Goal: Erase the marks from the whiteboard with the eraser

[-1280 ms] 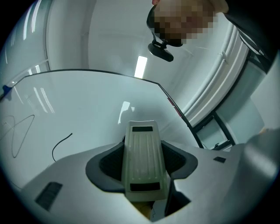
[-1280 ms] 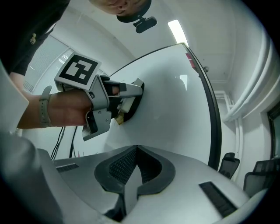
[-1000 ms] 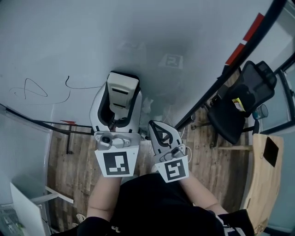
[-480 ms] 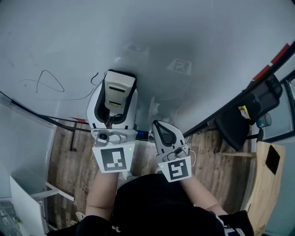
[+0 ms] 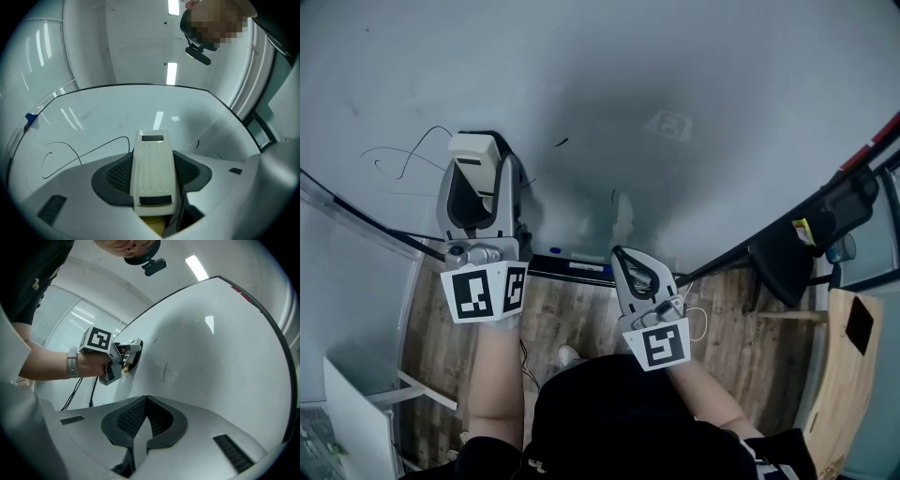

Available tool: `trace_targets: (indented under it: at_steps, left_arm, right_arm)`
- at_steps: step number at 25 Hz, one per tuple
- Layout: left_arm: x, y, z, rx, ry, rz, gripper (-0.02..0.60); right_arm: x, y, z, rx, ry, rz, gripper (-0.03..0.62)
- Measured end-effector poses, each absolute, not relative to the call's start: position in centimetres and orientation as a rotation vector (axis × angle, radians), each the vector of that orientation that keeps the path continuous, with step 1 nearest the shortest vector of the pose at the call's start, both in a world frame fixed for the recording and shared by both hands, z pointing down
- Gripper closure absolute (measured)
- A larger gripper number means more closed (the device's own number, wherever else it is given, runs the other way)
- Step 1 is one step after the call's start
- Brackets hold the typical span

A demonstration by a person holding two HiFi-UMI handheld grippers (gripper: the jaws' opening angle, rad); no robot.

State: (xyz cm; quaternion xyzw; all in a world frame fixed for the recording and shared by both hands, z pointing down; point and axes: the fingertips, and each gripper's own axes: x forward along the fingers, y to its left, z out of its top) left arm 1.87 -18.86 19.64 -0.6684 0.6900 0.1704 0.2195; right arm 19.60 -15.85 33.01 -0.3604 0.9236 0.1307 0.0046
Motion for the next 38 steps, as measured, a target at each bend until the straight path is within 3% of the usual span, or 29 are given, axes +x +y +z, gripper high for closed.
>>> trace_targets:
  at_steps: [7, 21, 27, 38]
  left_arm:
    - [3.2, -18.9, 19.1, -1.865, 1.899, 0.461, 0.32]
    - [15.6, -19.6, 17.5, -1.863, 1.731, 0.354, 0.319]
    - [19.3, -19.8, 21.4, -1.85, 1.677, 0.294, 0.319]
    - [19.3, -20.1, 29.1, -1.899, 1.736, 0.264, 0.319]
  right_arm:
    - [20.7, -15.1, 33.3, -1.178, 2.9, 0.424, 0.566]
    - [29.6, -15.6, 34.5, -1.348, 2.905, 0.447, 0.566]
    - [32.0, -15.8, 35.2, -1.35, 2.936, 0.457, 0.566]
    - [32.2, -15.9, 38.9, -1.277, 3.061, 0.42, 0.566]
